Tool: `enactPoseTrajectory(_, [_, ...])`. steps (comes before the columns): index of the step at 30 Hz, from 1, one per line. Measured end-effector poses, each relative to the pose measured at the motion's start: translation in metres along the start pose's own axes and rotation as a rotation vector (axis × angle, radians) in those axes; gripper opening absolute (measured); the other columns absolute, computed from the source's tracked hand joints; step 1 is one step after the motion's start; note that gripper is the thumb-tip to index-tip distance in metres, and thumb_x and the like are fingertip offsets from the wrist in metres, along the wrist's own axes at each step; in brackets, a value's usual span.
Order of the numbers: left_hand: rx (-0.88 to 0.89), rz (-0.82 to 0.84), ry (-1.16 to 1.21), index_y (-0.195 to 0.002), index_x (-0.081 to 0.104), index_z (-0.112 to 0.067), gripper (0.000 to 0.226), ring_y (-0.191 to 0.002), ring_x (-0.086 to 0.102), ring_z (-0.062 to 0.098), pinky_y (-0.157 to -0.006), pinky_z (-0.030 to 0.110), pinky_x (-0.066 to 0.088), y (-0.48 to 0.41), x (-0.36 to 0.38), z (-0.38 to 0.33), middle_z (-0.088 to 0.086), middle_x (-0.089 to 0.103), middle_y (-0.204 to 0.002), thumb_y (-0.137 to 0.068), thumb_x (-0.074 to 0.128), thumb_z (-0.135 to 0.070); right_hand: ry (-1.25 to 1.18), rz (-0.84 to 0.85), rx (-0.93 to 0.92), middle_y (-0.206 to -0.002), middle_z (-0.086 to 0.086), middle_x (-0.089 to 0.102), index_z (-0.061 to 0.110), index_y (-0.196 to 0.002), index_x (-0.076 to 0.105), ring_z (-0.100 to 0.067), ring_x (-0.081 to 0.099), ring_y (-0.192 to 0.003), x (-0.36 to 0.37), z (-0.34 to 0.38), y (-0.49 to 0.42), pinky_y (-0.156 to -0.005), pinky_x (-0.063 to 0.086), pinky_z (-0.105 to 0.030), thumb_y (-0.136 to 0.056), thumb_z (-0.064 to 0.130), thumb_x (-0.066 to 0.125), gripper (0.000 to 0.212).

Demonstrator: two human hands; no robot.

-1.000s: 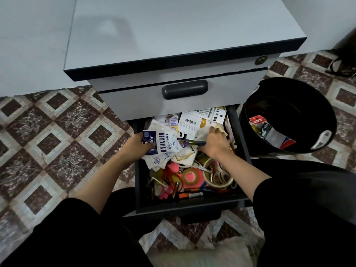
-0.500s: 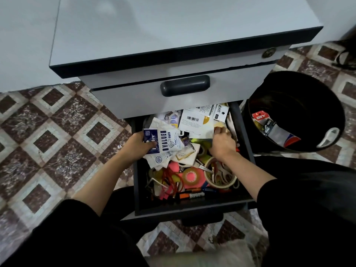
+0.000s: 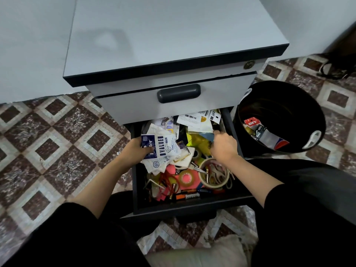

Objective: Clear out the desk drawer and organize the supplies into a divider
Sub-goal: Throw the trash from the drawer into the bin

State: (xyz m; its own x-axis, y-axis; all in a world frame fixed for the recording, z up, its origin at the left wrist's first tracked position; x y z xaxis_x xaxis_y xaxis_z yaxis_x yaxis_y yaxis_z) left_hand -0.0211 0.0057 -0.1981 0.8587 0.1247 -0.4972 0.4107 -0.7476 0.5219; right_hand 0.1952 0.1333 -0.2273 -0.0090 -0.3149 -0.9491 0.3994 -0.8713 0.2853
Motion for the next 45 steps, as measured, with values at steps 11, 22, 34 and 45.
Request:
enactPoseTrajectory(11, [0.007, -0.016, 0.104, -0.104, 0.059, -0.004, 0.015, -0.075, 0.060, 0.014, -0.061, 0.016, 0.047, 0.042, -0.002, -0.011, 0.007, 0.063, -0.093, -0.090, 0.055, 0.000, -0.190, 0.015, 0.007, -0.105, -0.017, 0.065, 0.009, -0.116, 0.059, -0.034, 0.062, -0.098, -0.031, -0.013, 0.037, -0.072, 0.049, -0.033, -0.082, 0.017, 0.063, 0.036])
enactPoseTrajectory(22, [-0.054, -0.047, 0.230, -0.081, 0.055, -0.010, 0.020, -0.065, 0.057, 0.015, -0.054, 0.022, 0.046, 0.070, 0.009, -0.012, 0.005, 0.061, -0.075, -0.089, 0.049, 0.007, -1.046, 0.173, 0.234, -0.095, -0.018, 0.066, -0.007, -0.110, 0.060, -0.025, 0.065, -0.074, -0.034, -0.032, 0.060, -0.072, 0.054, -0.038, -0.080, 0.006, 0.068, 0.033])
enactPoseTrajectory(34, [-0.196, 0.022, 0.401, -0.073, 0.056, -0.006, 0.023, -0.037, 0.047, 0.011, -0.040, 0.017, 0.031, 0.073, 0.044, -0.025, 0.003, 0.057, -0.049, -0.090, 0.041, 0.000, -1.261, 0.195, 0.349, -0.086, -0.014, 0.061, -0.003, -0.110, 0.052, -0.021, 0.061, -0.069, -0.059, -0.076, 0.077, -0.060, 0.051, -0.029, -0.086, 0.003, 0.058, 0.026])
enactPoseTrajectory(45, [-0.151, 0.130, 0.461, -0.076, 0.051, -0.002, 0.023, -0.045, 0.044, 0.015, -0.037, 0.015, 0.031, 0.067, 0.122, -0.110, 0.010, 0.057, -0.063, -0.090, 0.033, 0.003, -1.444, 0.015, 0.526, -0.074, -0.015, 0.057, -0.003, -0.109, 0.050, -0.020, 0.060, -0.047, -0.108, -0.174, 0.096, -0.035, 0.046, -0.018, -0.086, -0.001, 0.053, 0.023])
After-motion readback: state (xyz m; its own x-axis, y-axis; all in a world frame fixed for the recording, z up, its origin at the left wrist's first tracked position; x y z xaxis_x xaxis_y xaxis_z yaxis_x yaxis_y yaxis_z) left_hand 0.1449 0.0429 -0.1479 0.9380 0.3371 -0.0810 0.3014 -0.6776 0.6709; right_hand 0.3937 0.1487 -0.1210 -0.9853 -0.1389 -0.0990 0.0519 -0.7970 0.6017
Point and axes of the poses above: each hand's wrist, its own y-axis away from the middle knuckle, its own x-axis out of the palm, z = x × y, the point moved 5 cm from there along -y, towards the middle knuckle
